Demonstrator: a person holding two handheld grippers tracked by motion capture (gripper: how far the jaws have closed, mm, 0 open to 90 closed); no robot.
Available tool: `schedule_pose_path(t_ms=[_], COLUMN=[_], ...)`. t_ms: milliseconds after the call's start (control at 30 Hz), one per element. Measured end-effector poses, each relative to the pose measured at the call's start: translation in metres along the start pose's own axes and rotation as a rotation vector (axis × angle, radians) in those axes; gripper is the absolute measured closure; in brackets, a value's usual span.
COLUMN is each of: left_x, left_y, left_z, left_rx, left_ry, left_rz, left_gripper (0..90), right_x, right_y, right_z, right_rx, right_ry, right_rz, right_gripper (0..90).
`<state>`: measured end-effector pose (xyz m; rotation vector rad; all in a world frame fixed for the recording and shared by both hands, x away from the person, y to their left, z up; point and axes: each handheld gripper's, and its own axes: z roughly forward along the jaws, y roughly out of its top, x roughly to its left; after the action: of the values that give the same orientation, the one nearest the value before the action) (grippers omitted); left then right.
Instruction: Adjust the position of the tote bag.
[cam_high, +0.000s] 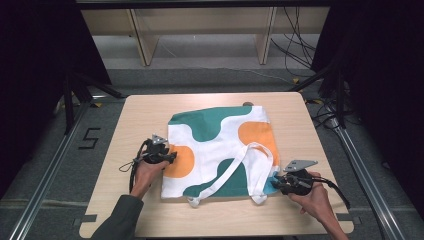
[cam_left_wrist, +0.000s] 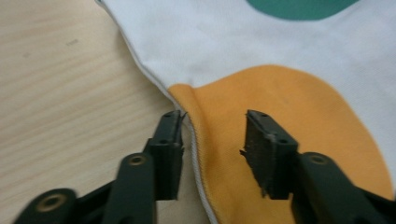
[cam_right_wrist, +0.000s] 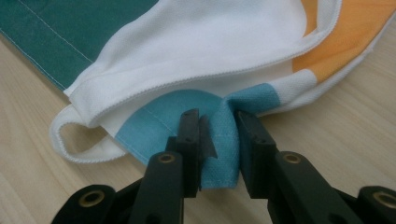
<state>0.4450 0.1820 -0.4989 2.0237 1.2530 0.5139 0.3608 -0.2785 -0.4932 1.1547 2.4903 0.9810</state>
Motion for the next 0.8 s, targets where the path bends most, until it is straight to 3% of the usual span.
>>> schedule_pose_path(t_ms=[33, 67, 100, 167, 200, 267, 300, 333, 367, 433, 467, 500, 533, 633, 700, 733, 800], left_x=[-0.004, -0.008, -0.014, -0.027, -0.036, -0.053, -0.053, -0.061, -0.075, -0.081, -0.091, -0.091, -0.102, -0.114, -0.117, -0.121, -0.124], left_y=[0.001, 0.003, 0.003, 0.001, -0.001, -0.008, -0.008, -0.012, -0.020, -0.024, -0.030, -0.030, -0.033, -0.034, -0.034, -0.034, -0.034], left_z=[-0.006, -0.015, -0.023, -0.041, -0.049, -0.061, -0.061, -0.065, -0.067, -0.066, -0.064, -0.064, -0.061, -0.055, -0.053, -0.049, -0.043], left_rx=[-0.020, -0.033, -0.050, -0.060, -0.073, -0.064, -0.064, -0.059, -0.039, -0.029, -0.010, -0.010, 0.000, 0.013, 0.017, 0.030, 0.057], left_ry=[0.001, -0.003, -0.020, -0.104, -0.143, -0.220, -0.220, -0.242, -0.290, -0.307, -0.344, -0.344, -0.360, -0.391, -0.397, -0.397, -0.400], left_rz=[-0.008, 0.000, 0.003, 0.037, 0.057, 0.098, 0.098, 0.120, 0.192, 0.200, 0.204, 0.204, 0.235, 0.271, 0.278, 0.310, 0.335], left_gripper=[48.9, 45.4, 42.7, 39.5, 38.1, 35.0, 33.5, 32.4, 30.9, 28.9, 27.8, 26.9, 26.6, 24.1, 23.7, 23.7, 25.5], right_x=[-0.002, -0.002, -0.002, -0.005, -0.006, -0.007, -0.006, -0.002, -0.003, -0.001, 0.003, 0.003, 0.008, 0.007, 0.009, 0.007, 0.009], right_y=[0.000, -0.001, 0.000, 0.000, -0.002, -0.003, -0.003, -0.004, -0.004, -0.004, -0.004, -0.004, -0.004, -0.005, -0.006, -0.006, -0.007], right_z=[-0.001, 0.001, -0.004, -0.010, -0.011, -0.019, -0.021, -0.023, -0.023, -0.024, -0.025, -0.025, -0.025, -0.024, -0.025, -0.025, -0.026], right_rx=[0.010, -0.037, -0.021, -0.034, -0.071, -0.078, -0.097, -0.103, -0.123, -0.116, -0.110, -0.110, -0.097, -0.098, -0.099, -0.104, -0.103], right_ry=[-0.007, -0.012, -0.002, 0.005, -0.020, 0.000, 0.016, 0.000, 0.002, -0.003, -0.004, -0.004, 0.004, -0.002, 0.015, 0.004, 0.004], right_rz=[-0.017, -0.001, 0.030, 0.029, 0.030, 0.041, 0.054, 0.088, 0.048, 0.040, 0.024, 0.024, 0.047, 0.015, 0.027, 0.002, 0.003], right_gripper=[71.3, 69.8, 67.9, 64.0, 62.8, 62.4, 61.5, 60.9, 60.7, 60.4, 59.6, 59.6, 58.8, 56.8, 55.4, 54.4, 53.8])
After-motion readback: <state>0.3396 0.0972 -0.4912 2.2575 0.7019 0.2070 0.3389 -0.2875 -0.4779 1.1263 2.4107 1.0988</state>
